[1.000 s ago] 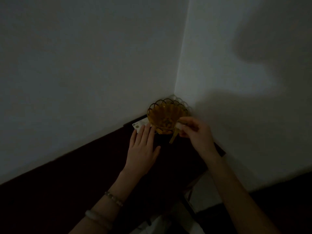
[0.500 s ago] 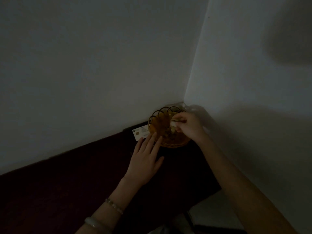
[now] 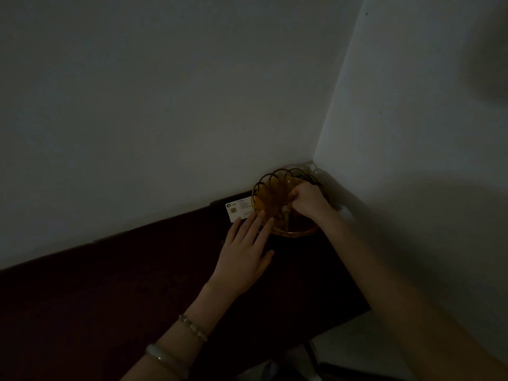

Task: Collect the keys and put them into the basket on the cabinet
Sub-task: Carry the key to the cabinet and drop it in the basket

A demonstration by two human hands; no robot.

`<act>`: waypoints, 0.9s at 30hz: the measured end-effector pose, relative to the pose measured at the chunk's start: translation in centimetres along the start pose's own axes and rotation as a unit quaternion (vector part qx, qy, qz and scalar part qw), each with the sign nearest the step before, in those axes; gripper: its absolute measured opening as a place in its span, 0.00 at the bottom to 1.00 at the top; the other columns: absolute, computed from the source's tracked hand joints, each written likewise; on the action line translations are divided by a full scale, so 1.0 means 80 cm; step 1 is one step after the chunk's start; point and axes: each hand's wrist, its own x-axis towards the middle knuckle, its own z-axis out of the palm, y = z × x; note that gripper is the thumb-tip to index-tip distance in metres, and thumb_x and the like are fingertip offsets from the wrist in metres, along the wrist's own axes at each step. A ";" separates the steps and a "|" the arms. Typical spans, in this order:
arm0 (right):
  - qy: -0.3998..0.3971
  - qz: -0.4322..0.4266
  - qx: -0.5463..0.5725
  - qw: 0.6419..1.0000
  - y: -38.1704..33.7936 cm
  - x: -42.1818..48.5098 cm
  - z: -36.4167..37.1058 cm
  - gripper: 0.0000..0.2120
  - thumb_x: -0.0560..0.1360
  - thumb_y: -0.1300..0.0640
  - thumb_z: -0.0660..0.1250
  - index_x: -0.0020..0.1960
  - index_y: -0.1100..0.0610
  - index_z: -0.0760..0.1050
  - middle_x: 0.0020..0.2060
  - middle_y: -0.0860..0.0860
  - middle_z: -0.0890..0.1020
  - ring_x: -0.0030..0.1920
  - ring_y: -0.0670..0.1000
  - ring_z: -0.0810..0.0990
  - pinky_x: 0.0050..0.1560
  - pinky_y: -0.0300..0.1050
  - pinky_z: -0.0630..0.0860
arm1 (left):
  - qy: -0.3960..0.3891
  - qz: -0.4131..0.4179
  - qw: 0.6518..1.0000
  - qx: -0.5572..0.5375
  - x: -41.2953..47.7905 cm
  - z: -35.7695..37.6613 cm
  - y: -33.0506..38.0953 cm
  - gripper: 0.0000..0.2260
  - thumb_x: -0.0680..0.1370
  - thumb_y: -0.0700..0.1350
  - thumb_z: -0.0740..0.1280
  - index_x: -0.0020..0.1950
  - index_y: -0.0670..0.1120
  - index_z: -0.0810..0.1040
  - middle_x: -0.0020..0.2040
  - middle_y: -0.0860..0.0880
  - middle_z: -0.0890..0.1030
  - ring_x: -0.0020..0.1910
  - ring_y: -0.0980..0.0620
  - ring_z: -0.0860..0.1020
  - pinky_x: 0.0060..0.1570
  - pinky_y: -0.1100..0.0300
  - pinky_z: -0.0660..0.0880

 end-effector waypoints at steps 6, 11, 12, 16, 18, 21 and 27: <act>0.029 -0.039 -0.052 0.998 -0.012 -0.019 -0.003 0.05 0.66 0.63 0.71 0.41 0.63 0.80 0.41 0.61 0.83 0.43 0.59 0.81 0.38 0.43 0.72 | -0.011 0.008 1.000 0.001 0.001 -0.005 0.001 0.28 0.76 0.51 0.63 0.73 0.44 0.59 0.74 0.41 0.62 0.72 0.44 0.61 0.70 0.46 0.55; 0.065 -0.071 0.007 0.995 -0.018 -0.061 -0.027 0.14 0.65 0.60 0.74 0.50 0.58 0.78 0.45 0.55 0.82 0.45 0.52 0.78 0.44 0.41 0.71 | -0.039 0.011 0.999 0.018 0.004 -0.016 -0.002 0.28 0.78 0.53 0.58 0.75 0.46 0.52 0.76 0.43 0.55 0.74 0.45 0.52 0.72 0.48 0.51; 0.074 -0.082 0.011 0.994 -0.020 -0.074 -0.031 0.17 0.66 0.60 0.74 0.54 0.58 0.77 0.48 0.55 0.81 0.47 0.51 0.77 0.46 0.42 0.71 | -0.039 0.006 0.999 0.025 0.002 -0.020 -0.002 0.29 0.78 0.53 0.58 0.75 0.46 0.52 0.76 0.43 0.55 0.74 0.45 0.52 0.72 0.49 0.51; 0.142 -0.135 0.008 0.981 -0.036 -0.145 -0.032 0.20 0.70 0.60 0.70 0.61 0.59 0.72 0.58 0.58 0.76 0.57 0.56 0.75 0.55 0.43 0.68 | 0.000 -0.022 1.000 0.018 -0.012 -0.045 -0.002 0.30 0.78 0.53 0.60 0.74 0.43 0.54 0.75 0.41 0.60 0.73 0.44 0.56 0.71 0.48 0.55; 0.172 -0.165 -0.005 0.971 -0.046 -0.183 -0.022 0.20 0.71 0.61 0.68 0.62 0.59 0.71 0.59 0.58 0.75 0.59 0.56 0.73 0.57 0.42 0.67 | 0.038 -0.019 0.999 0.006 -0.023 -0.061 -0.001 0.30 0.76 0.51 0.63 0.73 0.41 0.58 0.73 0.40 0.64 0.72 0.42 0.61 0.69 0.47 0.58; 0.198 -0.177 -0.037 0.963 -0.059 -0.233 -0.001 0.23 0.72 0.62 0.67 0.66 0.59 0.68 0.62 0.58 0.73 0.63 0.55 0.69 0.60 0.42 0.65 | 0.083 -0.014 0.996 0.000 -0.046 -0.080 -0.004 0.29 0.75 0.50 0.66 0.71 0.39 0.62 0.70 0.38 0.68 0.69 0.41 0.65 0.67 0.46 0.62; 0.218 -0.171 -0.097 0.956 -0.079 -0.309 0.046 0.27 0.73 0.60 0.67 0.69 0.60 0.62 0.66 0.61 0.69 0.66 0.59 0.67 0.64 0.53 0.67 | 0.082 -0.014 0.997 0.000 -0.114 -0.097 -0.009 0.29 0.75 0.50 0.66 0.71 0.39 0.62 0.70 0.39 0.69 0.69 0.41 0.66 0.67 0.45 0.62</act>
